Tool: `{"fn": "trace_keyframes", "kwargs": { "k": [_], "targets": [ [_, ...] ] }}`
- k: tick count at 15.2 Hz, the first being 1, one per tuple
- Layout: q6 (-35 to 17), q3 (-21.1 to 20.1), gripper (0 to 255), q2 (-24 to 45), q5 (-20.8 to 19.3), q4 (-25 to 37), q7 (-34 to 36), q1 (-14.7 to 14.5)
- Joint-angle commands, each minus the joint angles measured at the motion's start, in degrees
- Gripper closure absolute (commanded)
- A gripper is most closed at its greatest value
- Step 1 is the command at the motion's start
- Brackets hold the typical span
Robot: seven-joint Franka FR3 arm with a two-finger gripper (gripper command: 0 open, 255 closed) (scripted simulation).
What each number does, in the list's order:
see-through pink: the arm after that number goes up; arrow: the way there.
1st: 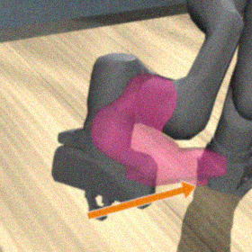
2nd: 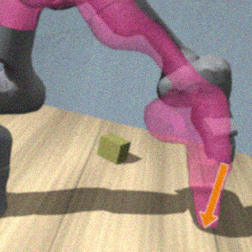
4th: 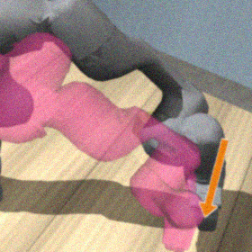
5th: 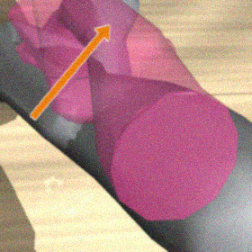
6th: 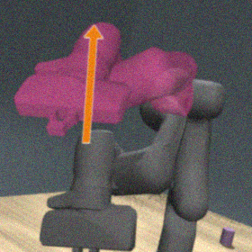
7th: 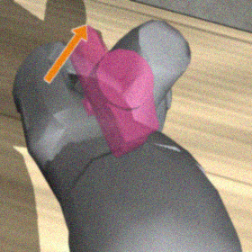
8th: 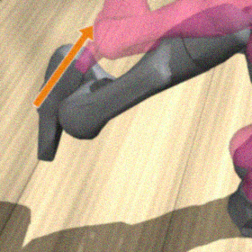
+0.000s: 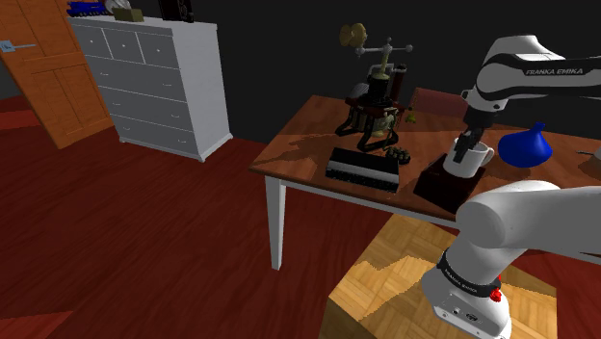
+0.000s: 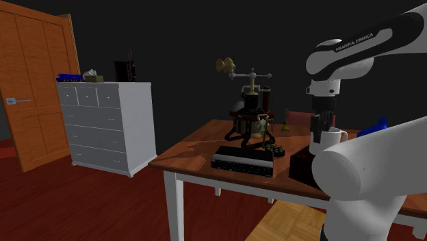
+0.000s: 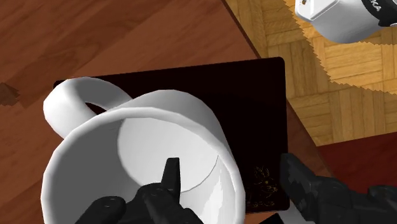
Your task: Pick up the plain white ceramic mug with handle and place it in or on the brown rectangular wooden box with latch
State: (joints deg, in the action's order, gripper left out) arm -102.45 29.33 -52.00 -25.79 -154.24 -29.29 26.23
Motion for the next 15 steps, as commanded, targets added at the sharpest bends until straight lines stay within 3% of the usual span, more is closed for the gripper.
{"fn": "trace_keyframes", "kwargs": {
  "k": [1, 4, 8, 15],
  "targets": [
    [0.0, 0.0, 0, 0.0, 0.0, 0.0, 0.0, 0.0],
    [0.0, 0.0, 0, 0.0, 0.0, 0.0, 0.0, 0.0],
    [6.9, -2.9, 0, 0.0, 2.8, 6.8, -0.4, -1.1],
    [6.9, -2.9, 0, 0.0, 2.8, 6.8, -0.4, -1.1]
  ]
}}
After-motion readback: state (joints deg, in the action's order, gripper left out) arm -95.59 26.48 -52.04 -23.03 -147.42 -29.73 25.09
